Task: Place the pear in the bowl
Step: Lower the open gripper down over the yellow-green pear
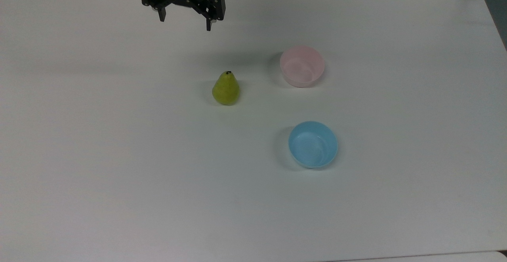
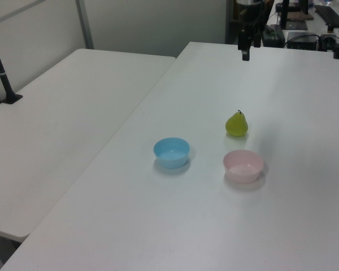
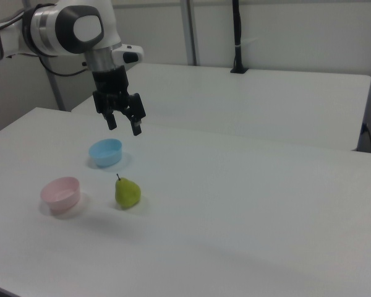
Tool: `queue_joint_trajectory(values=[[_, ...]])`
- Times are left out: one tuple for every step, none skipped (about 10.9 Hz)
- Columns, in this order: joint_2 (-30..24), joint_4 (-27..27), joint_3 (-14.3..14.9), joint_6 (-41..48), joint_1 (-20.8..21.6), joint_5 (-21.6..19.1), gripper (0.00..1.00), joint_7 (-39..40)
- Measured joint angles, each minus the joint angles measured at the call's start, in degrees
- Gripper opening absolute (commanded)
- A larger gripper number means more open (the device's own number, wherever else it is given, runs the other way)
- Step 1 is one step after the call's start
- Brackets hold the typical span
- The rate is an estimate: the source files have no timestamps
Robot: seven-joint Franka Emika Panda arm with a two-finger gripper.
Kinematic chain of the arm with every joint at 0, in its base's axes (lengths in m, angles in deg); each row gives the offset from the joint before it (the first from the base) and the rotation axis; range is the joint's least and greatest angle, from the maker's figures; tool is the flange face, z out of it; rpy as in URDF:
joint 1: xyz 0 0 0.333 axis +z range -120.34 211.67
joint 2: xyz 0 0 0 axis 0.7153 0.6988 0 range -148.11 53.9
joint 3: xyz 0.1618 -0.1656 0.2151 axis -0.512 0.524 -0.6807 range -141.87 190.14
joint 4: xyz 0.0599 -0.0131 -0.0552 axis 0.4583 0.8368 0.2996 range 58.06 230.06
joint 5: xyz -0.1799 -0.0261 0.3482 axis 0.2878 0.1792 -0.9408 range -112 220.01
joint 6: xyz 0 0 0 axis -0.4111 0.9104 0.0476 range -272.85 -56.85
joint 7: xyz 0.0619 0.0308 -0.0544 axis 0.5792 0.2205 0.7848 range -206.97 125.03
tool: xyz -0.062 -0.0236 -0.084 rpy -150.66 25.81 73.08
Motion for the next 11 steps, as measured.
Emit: queue_joint_trajectory(values=[[0.00, 0.00, 0.00, 0.00, 0.00, 0.00, 1.00, -0.03], [-0.02, 0.00, 0.02, 0.00, -0.51, -1.68, 1.00, -0.02], [-0.07, 0.00, 0.04, 0.00, -1.40, -3.21, 1.00, 0.22], [-0.09, 0.00, 0.04, 0.00, -1.89, -3.82, 1.00, 1.04], [-0.09, 0.00, 0.03, 0.00, -2.03, -4.16, 1.00, 2.55], [-0.09, 0.00, -0.01, 0.00, -2.03, -4.26, 1.00, 3.64], [-0.09, 0.04, -0.09, 0.00, -2.02, -4.28, 1.00, 4.12], [0.08, 0.25, -0.12, 0.00, -2.02, -4.28, 1.00, 4.57], [0.70, 0.67, -0.14, 0.00, -2.02, -4.28, 1.00, 5.50], [1.83, 1.19, -0.14, 0.00, -2.02, -4.28, 1.00, 7.20], [3.50, 1.56, -0.14, 0.00, -2.02, -4.28, 1.00, 8.79]])
